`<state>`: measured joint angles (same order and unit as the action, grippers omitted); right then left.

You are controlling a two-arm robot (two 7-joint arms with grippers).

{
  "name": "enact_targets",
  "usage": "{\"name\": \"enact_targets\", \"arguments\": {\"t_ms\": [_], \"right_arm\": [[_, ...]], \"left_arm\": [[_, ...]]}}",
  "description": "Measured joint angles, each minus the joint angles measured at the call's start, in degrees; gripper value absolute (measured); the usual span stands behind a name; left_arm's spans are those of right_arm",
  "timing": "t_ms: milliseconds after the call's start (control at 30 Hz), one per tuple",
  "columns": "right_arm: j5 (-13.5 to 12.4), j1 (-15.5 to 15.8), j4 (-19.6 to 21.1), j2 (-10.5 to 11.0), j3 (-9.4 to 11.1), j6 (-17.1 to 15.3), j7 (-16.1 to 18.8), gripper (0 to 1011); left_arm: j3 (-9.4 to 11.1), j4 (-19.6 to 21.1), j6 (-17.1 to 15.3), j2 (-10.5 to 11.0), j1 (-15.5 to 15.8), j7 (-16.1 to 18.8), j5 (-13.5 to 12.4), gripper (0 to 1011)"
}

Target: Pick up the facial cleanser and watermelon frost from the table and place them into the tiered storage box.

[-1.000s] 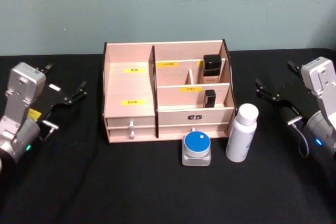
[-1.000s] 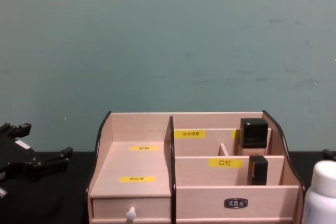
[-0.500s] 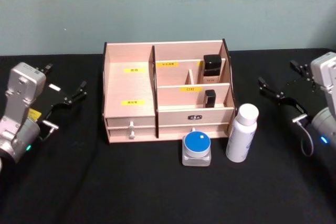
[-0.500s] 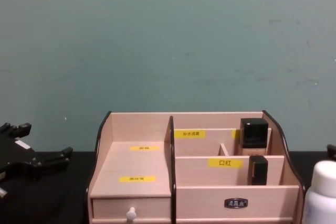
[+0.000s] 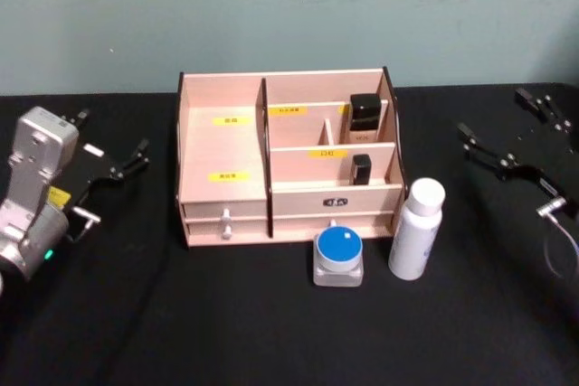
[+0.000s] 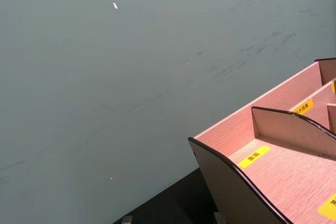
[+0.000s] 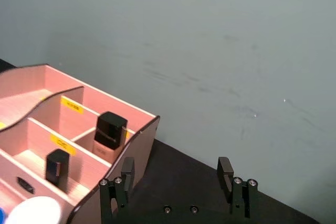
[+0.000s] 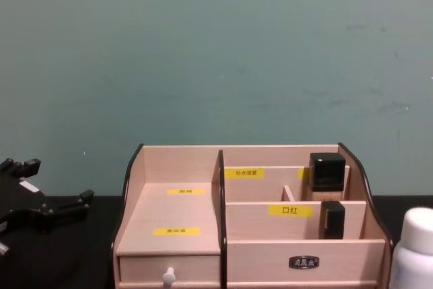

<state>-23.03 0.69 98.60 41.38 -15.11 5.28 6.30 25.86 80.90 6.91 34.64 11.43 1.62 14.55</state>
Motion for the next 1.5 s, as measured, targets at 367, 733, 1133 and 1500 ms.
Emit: {"name": "enact_targets", "arguments": {"t_ms": [367,733,1133,1500], "right_arm": [[-6.73,9.92,10.05,4.04,6.75,-1.13,4.09,1002],[-10.71,16.49,12.95,4.49,9.22,-2.58,7.95,1002],[-11.36,17.32,11.17,2.93,8.08,-3.74,11.44,1002],[-10.85,16.35,8.77,0.92,7.25,-5.14,12.96,1002]], "left_arm": [[0.0,0.0,0.0,0.0,0.0,0.0,0.0,1001],[0.0,0.0,0.0,0.0,0.0,0.0,0.0,1001],[0.0,0.0,0.0,0.0,0.0,0.0,0.0,1001],[0.0,0.0,0.0,0.0,0.0,0.0,0.0,1001]]}}
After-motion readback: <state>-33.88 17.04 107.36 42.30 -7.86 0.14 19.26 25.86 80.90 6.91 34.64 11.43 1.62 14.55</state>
